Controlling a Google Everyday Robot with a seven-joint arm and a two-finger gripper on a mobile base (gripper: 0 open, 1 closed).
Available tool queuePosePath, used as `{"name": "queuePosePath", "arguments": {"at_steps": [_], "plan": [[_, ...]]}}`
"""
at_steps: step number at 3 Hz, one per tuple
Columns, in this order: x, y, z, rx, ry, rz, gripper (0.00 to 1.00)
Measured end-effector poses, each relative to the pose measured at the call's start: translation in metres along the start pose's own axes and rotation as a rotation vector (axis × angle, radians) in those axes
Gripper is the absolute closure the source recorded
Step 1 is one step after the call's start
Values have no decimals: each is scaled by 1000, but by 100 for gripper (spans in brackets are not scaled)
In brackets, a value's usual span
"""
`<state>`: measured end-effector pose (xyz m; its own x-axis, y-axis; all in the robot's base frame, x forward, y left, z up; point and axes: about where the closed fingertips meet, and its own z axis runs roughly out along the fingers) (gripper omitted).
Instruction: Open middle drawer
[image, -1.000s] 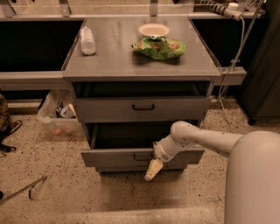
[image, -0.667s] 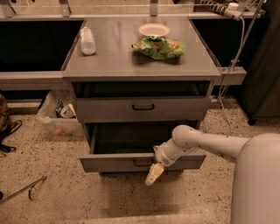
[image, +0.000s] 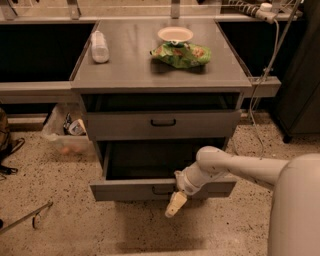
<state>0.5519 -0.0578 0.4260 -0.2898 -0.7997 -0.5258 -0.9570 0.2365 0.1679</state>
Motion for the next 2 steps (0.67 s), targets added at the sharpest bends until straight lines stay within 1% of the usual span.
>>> {"name": "queuePosePath", "arguments": {"at_steps": [1, 2], "plan": [[-8, 22, -20, 27, -51, 54, 0], [5, 97, -25, -32, -70, 106, 0]]}}
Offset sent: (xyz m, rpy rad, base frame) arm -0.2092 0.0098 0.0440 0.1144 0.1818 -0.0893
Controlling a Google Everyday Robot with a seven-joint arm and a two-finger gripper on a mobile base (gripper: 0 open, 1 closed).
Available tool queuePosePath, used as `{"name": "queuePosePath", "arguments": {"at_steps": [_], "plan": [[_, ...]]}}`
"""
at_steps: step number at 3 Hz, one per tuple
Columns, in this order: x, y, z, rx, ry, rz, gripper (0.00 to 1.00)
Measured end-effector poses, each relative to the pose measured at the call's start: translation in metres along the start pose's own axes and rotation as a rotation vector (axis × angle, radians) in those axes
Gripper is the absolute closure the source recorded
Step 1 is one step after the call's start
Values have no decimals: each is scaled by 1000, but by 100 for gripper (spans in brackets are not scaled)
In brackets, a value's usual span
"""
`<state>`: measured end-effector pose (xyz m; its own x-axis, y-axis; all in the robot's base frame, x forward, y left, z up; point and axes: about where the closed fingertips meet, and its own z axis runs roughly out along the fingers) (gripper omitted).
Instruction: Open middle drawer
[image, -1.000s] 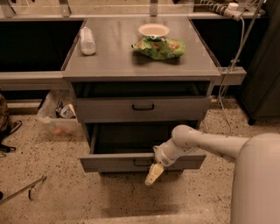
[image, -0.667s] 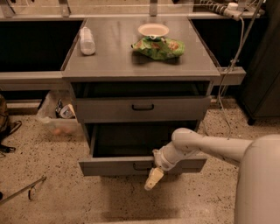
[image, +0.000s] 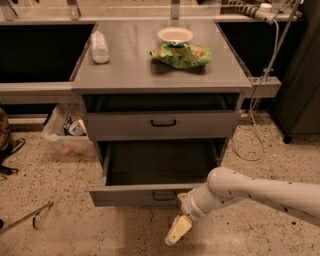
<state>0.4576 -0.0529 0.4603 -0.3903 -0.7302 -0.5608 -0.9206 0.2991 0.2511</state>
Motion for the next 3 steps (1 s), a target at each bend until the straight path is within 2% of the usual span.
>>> {"name": "queuePosePath", "arguments": {"at_steps": [1, 2, 3], "plan": [[20, 28, 11, -49, 29, 7, 0], [20, 27, 11, -49, 29, 7, 0], [-4, 10, -4, -14, 53, -30, 0]]}}
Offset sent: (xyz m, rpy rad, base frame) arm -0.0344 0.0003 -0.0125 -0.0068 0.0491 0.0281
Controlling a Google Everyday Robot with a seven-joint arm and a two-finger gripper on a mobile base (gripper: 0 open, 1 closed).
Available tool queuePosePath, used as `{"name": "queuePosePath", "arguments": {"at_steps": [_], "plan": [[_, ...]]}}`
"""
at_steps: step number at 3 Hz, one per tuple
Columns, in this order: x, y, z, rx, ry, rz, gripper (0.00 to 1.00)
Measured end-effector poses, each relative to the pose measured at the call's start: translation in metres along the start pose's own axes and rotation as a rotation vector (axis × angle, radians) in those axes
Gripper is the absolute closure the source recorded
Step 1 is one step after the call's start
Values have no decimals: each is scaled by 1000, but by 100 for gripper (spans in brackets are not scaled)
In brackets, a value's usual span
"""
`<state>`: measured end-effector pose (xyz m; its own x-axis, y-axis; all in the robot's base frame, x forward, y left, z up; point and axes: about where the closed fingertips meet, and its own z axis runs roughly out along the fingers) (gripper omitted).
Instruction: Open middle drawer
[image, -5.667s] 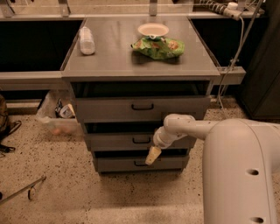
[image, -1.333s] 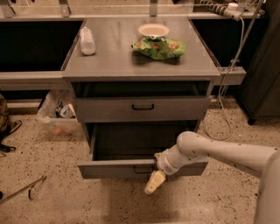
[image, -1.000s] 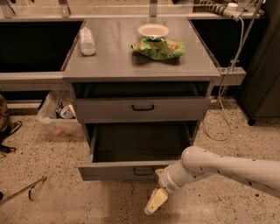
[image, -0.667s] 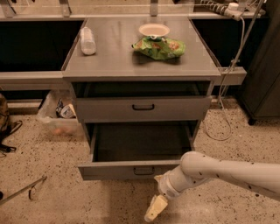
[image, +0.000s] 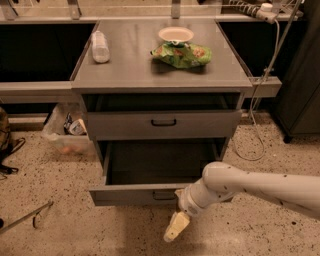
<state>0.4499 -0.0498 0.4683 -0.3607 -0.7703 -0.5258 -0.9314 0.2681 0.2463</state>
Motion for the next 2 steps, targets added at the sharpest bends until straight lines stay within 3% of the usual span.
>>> {"name": "queuePosePath", "arguments": {"at_steps": [1, 2], "plan": [[-22, -31, -13, 13, 32, -27, 0], [-24, -70, -23, 47, 36, -17, 0]]}}
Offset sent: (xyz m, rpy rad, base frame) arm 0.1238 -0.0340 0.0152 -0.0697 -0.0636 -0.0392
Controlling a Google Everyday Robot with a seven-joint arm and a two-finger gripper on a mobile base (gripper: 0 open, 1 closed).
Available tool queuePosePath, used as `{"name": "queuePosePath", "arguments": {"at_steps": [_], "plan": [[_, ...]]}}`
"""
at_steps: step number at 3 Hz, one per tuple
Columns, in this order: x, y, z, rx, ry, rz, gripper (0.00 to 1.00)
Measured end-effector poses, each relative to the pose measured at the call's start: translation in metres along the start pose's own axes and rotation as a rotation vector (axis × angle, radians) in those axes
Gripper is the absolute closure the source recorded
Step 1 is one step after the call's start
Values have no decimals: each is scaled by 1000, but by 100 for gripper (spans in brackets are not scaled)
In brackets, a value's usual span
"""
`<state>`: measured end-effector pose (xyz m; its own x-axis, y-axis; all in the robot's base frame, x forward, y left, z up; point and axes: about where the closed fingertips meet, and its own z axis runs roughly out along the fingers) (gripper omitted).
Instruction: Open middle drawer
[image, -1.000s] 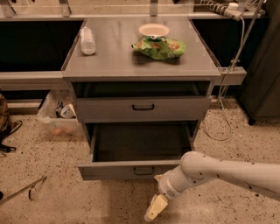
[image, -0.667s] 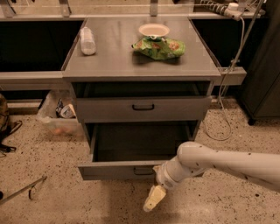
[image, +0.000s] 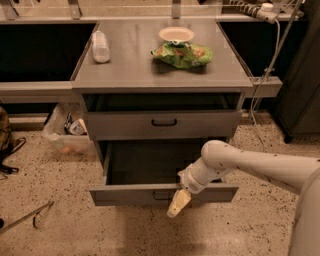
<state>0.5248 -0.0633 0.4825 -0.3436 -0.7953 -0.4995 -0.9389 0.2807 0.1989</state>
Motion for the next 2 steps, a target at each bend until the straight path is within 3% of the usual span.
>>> {"name": "queuePosePath", "arguments": {"at_steps": [1, 2], "plan": [[19, -38, 0, 28, 14, 43, 0], [49, -55, 18, 4, 16, 107, 0]]}}
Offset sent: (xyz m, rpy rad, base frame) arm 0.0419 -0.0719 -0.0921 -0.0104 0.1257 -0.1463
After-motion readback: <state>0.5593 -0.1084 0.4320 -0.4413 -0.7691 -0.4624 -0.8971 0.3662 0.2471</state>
